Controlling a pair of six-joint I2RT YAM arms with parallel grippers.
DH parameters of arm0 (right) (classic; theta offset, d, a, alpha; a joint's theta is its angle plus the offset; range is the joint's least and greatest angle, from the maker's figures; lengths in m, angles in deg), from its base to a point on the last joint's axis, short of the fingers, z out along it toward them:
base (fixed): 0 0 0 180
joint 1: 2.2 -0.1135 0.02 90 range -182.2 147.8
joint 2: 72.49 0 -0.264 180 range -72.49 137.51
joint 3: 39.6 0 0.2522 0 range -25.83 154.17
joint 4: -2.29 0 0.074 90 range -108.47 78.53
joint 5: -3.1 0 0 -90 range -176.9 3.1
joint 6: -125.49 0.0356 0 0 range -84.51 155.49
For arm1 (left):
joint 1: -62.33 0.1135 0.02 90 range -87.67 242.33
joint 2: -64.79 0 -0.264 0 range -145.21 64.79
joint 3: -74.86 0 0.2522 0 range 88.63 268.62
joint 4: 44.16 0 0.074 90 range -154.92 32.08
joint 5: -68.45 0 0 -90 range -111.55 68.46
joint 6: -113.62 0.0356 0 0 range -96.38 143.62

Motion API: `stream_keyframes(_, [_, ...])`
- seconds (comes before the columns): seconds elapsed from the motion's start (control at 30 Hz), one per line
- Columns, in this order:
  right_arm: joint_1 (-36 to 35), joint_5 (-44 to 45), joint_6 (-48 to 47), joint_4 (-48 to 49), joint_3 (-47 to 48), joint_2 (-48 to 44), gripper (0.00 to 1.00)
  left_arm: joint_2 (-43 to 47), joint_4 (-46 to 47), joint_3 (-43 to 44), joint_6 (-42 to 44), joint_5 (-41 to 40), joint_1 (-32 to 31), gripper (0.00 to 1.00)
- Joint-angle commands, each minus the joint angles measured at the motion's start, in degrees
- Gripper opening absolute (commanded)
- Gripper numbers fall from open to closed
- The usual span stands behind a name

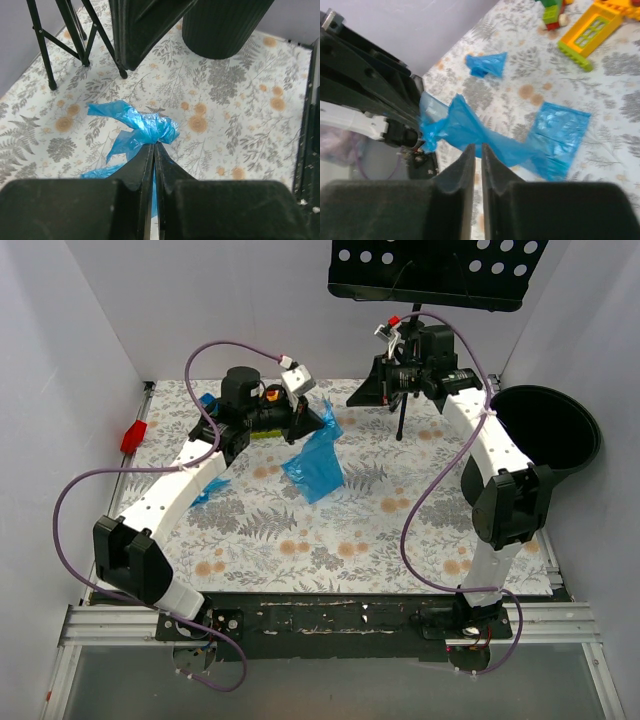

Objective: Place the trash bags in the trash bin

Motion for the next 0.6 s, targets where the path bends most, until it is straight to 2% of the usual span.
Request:
stream_keyframes(0.0, [-0.73,-8.04,5.97,6.12,-2.39,-3.19,0.33,4.87,-0.82,-2.45,10.52,1.56,-0.63,0.0])
stream_keyframes(0.1, [-1.53,-9.98,7.91,7.79,-4.41,-3.36,0.55,6.01,-0.12,-4.04,15.54,0.86,-1.16,0.0])
stream_keyframes(0.13, [-1.79,-9.98,8.09,7.97,-4.59,-3.19,0.66,6.1,0.06,-4.21,16.6,0.77,-1.25,0.0])
stream_keyframes(0.2, [-2.14,-10.68,8.79,8.41,-4.16,-2.57,0.71,6.28,0.24,-4.39,18.09,0.68,-1.51,0.0])
stream_keyframes(0.33, [-3.28,-11.04,8.97,8.23,-2.93,-1.34,0.78,6.89,1.03,-5.18,21.96,0.16,-2.82,0.0])
stream_keyframes(0.43, [-4.34,-9.29,7.75,6.66,-2.4,-0.73,0.78,6.72,1.38,-5.18,24.16,-0.63,-3.79,0.0])
stream_keyframes(0.53, [-4.78,-2.88,4.58,1.3,-1.6,-0.29,0.71,6.8,1.55,-4.83,25.22,-1.16,-4.06,0.0])
stream_keyframes(0.57, [-4.78,-1.12,3.88,0.25,-1.69,-0.29,0.63,6.89,1.64,-4.74,25.48,-1.42,-4.06,0.0])
